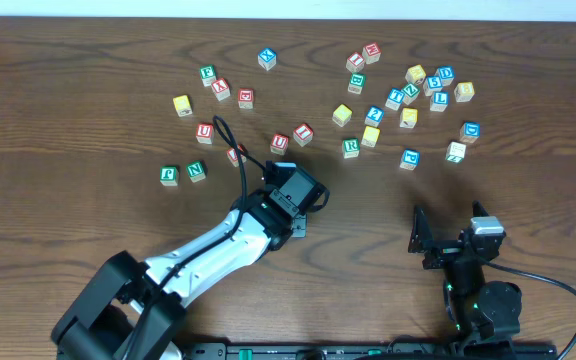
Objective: Spell out CORL
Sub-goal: 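Lower the O block beside the C block on the table, then open the left gripper and move it left over the green blocks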
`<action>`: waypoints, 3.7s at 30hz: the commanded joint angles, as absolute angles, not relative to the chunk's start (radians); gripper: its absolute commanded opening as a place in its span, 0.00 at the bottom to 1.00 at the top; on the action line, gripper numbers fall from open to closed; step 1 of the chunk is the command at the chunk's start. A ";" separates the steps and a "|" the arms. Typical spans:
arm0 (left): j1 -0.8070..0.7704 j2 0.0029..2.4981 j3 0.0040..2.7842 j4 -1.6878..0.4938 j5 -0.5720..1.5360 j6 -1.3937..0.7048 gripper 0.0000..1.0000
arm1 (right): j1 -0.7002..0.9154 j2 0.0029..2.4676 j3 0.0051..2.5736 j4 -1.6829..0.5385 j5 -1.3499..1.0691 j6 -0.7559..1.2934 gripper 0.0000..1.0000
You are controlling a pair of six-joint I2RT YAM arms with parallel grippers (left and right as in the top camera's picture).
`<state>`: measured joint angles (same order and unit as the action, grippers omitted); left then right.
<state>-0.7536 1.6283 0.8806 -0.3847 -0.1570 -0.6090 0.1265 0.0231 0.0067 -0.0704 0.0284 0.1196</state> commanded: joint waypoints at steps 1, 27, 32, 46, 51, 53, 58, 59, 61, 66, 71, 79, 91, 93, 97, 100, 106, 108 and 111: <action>-0.754 1.646 0.870 -0.379 -0.177 -0.598 0.07 | 0.115 0.016 0.005 -0.075 0.024 0.107 0.99; -0.764 1.679 0.867 -0.363 -0.244 -0.595 0.07 | 0.115 0.016 0.005 -0.075 0.024 0.107 0.99; -0.765 1.679 0.867 -0.360 -0.244 -0.584 0.07 | 0.115 0.016 0.005 -0.075 0.024 0.107 0.99; -0.765 1.697 0.866 -0.347 -0.244 -0.581 0.07 | 0.115 0.016 0.005 -0.075 0.024 0.107 0.99; -0.765 1.714 0.866 -0.334 -0.237 -0.581 0.08 | 0.115 0.016 0.005 -0.075 0.024 0.107 0.99; -0.765 1.714 0.866 -0.331 -0.237 -0.581 0.08 | 0.115 0.016 0.005 -0.075 0.023 0.107 0.99; -0.765 1.714 0.866 -0.331 -0.237 -0.581 0.08 | 0.115 0.016 0.005 -0.075 0.024 0.107 0.99; -0.765 1.714 0.866 -0.331 -0.237 -0.581 0.08 | 0.115 0.016 0.005 -0.075 0.024 0.107 0.99; -0.765 1.714 0.866 -0.331 -0.237 -0.581 0.14 | 0.115 0.016 0.005 -0.074 0.024 0.107 0.99; -0.765 1.714 0.866 -0.331 -0.237 -0.581 0.33 | 0.115 0.016 0.005 -0.074 0.024 0.107 0.99; -0.765 1.714 0.866 -0.331 -0.237 -0.580 0.50 | 0.115 0.016 0.005 -0.075 0.024 0.107 0.99; -0.765 1.714 0.866 -0.331 -0.237 -0.580 0.51 | 0.115 0.017 0.005 -0.075 0.024 0.107 0.99; -0.765 1.653 0.868 -0.339 -0.237 -0.553 0.50 | 0.115 0.017 0.005 -0.075 0.024 0.107 0.99; -0.765 1.618 0.868 -0.350 -0.237 -0.545 0.50 | 0.115 0.017 0.005 -0.074 0.024 0.107 0.99; -0.765 1.582 0.868 -0.357 -0.237 -0.535 0.50 | 0.115 0.017 0.005 -0.074 0.024 0.107 0.99; -0.765 1.574 0.868 -0.357 -0.237 -0.534 0.50 | 0.115 0.017 0.005 -0.075 0.024 0.107 0.99; -0.765 1.545 0.868 -0.360 -0.236 -0.526 0.52 | 0.115 0.017 0.005 -0.075 0.024 0.107 0.99; -0.765 1.517 0.868 -0.365 -0.236 -0.502 0.55 | 0.115 0.017 0.005 -0.074 0.024 0.107 0.99; -0.764 1.449 0.872 -0.387 -0.237 -0.475 0.60 | 0.115 0.017 0.005 -0.075 0.024 0.107 0.99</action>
<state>-0.7631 1.5345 0.8753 -0.3656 -0.2237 -0.5182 0.1265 0.0231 0.0067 -0.0704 0.0284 0.1200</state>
